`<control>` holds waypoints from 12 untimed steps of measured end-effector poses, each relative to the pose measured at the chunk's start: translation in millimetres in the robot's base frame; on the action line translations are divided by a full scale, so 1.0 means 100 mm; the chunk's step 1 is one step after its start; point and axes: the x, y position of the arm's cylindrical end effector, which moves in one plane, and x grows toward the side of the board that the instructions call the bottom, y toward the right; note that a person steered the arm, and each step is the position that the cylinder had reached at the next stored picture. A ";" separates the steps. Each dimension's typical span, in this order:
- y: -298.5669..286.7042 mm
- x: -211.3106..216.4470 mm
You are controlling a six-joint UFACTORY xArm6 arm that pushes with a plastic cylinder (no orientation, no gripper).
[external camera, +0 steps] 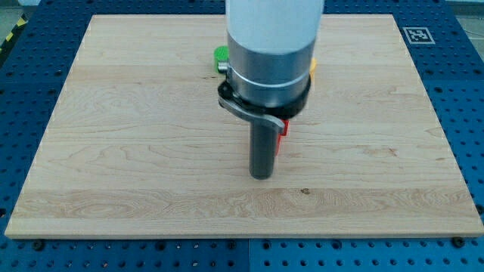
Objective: Move the yellow heart to the right of the blue triangle
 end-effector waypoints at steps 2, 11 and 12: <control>1.45 -0.01; 0.56 -2.24; 0.86 -2.01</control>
